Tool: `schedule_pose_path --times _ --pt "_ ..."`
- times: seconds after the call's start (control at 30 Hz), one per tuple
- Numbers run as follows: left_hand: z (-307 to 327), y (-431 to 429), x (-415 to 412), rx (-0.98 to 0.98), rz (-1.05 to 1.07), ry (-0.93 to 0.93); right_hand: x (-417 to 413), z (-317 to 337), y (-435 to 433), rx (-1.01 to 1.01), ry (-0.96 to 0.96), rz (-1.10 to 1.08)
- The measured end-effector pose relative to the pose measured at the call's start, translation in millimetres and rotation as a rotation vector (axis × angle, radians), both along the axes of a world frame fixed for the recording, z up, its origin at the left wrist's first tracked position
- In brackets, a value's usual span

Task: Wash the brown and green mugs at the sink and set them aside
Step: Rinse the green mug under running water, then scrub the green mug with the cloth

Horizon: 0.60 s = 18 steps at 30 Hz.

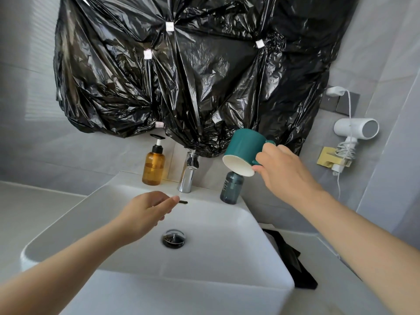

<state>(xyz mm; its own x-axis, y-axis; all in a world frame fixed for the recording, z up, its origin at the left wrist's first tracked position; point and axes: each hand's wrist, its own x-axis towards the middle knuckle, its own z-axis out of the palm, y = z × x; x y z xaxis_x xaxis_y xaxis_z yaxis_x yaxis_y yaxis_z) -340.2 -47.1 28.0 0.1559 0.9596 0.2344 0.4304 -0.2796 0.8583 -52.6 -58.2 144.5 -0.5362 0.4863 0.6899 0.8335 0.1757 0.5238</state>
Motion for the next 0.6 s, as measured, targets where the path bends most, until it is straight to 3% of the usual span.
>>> schedule_pose_path --times 0.1,0.23,0.4,0.47,0.6 --pt "-3 -1 -1 0.025 0.016 0.044 -2 -4 -4 -0.185 0.182 0.017" --pt "-7 -4 5 0.032 0.005 0.063 -9 -26 -14 -0.492 0.652 0.132" --pt "1 -15 33 -0.211 -0.103 -0.250 -16 -65 -29 -0.912 1.363 0.377" --pt "4 -17 42 -0.367 -0.170 -0.371 -16 -78 -32 -0.994 1.486 0.427" --pt "4 -22 58 -0.571 -0.310 -0.610 -14 -93 -39 -1.015 1.484 0.451"
